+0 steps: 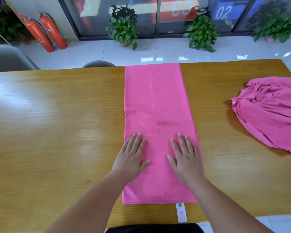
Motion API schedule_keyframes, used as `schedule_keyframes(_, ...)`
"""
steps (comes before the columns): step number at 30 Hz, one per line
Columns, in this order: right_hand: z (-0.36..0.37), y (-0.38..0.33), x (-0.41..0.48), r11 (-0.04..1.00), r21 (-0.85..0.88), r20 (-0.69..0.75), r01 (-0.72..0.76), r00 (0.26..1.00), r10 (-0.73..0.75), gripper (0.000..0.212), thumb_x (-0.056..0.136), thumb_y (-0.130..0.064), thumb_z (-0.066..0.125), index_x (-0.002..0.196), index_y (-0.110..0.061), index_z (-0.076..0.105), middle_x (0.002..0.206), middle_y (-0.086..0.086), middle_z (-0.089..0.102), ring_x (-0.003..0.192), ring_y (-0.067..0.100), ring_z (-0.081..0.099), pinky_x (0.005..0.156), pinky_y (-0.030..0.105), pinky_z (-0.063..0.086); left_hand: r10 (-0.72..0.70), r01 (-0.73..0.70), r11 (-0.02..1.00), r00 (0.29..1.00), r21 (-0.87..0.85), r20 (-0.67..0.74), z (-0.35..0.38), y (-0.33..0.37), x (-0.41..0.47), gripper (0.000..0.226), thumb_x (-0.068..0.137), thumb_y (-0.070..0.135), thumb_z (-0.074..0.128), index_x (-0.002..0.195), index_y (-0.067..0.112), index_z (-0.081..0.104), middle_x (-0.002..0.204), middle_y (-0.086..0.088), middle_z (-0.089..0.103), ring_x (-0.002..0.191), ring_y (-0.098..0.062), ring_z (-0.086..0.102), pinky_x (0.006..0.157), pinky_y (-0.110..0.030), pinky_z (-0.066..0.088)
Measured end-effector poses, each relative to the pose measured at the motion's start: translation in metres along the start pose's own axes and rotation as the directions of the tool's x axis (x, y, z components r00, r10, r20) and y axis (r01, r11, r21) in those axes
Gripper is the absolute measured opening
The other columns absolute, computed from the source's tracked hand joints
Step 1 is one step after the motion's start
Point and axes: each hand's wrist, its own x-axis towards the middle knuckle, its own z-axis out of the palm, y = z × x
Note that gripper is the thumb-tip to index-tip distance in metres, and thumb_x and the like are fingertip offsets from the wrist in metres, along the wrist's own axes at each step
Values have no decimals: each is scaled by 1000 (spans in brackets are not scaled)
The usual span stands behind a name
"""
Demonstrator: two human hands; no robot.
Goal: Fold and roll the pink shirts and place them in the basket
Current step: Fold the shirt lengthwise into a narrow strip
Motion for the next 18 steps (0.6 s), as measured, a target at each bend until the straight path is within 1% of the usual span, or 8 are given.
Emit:
schedule_keyframes(2, 5, -14, -14, 998, 17, -6, 68, 998, -67, 74, 109, -67, 17, 170, -30, -4, 176, 1, -19, 162, 25, -19, 132, 52, 9, 48, -48, 999, 999, -21, -21, 3, 17, -11, 87, 108, 72, 17, 169, 14, -2, 176, -9, -16, 162, -26, -19, 133, -49, 5)
schedule_keyframes(4, 14, -20, -40, 990, 14, 3, 141, 990, -141, 74, 109, -66, 21, 169, -31, -4, 176, 0, -18, 162, 25, -18, 132, 53, 12, 106, -107, 993, 994, -41, -31, 13, 31, -36, 87, 108, 72, 21, 170, 16, -2, 177, -6, -14, 163, -24, -17, 133, -47, 6)
schedule_keyframes(5, 19, -18, -55, 989, 6, 4, 149, 989, -149, 73, 109, -66, 22, 169, -32, -3, 177, 0, -17, 163, 25, -16, 132, 53, 14, 119, -120, 992, 992, -45, -33, 20, 33, -52, 87, 108, 72, 24, 170, 17, 0, 178, -4, -12, 163, -24, -14, 132, -47, 7)
schedule_keyframes(9, 25, 14, -87, 996, -6, 0, 89, 996, -89, 74, 109, -66, 26, 169, -34, -2, 177, -1, -14, 163, 25, -14, 131, 52, 16, 81, -84, 994, 996, -63, -43, 35, 14, -92, 86, 107, 71, 31, 170, 20, 3, 178, -1, -7, 164, -23, -7, 130, -46, 9)
schedule_keyframes(12, 24, 28, -92, 993, -28, 8, 118, 993, -118, 74, 109, -66, 24, 169, -33, -4, 177, -3, -16, 163, 24, -15, 131, 50, 13, 151, -151, 989, 989, -5, -6, 33, 2, -96, 87, 107, 73, 24, 170, 20, -4, 177, -2, -13, 163, -22, -13, 130, -45, 6)
schedule_keyframes(15, 23, 26, -90, 994, -31, 26, 106, 994, -105, 73, 109, -65, 20, 169, -33, -8, 176, -3, -20, 162, 23, -19, 130, 48, 7, 153, -153, 988, 988, 14, 19, 29, 2, -95, 86, 108, 73, 18, 169, 18, -7, 177, -3, -17, 163, -22, -17, 129, -47, 2)
schedule_keyframes(18, 25, 20, -89, 998, -20, 42, 62, 997, -61, 73, 108, -62, 21, 169, -32, -5, 175, -3, -22, 161, 22, -23, 132, 49, 9, 152, -153, 988, 988, 8, 29, 28, 4, -97, 86, 107, 74, 13, 168, 19, -14, 175, -1, -25, 160, -20, -26, 129, -45, -5)
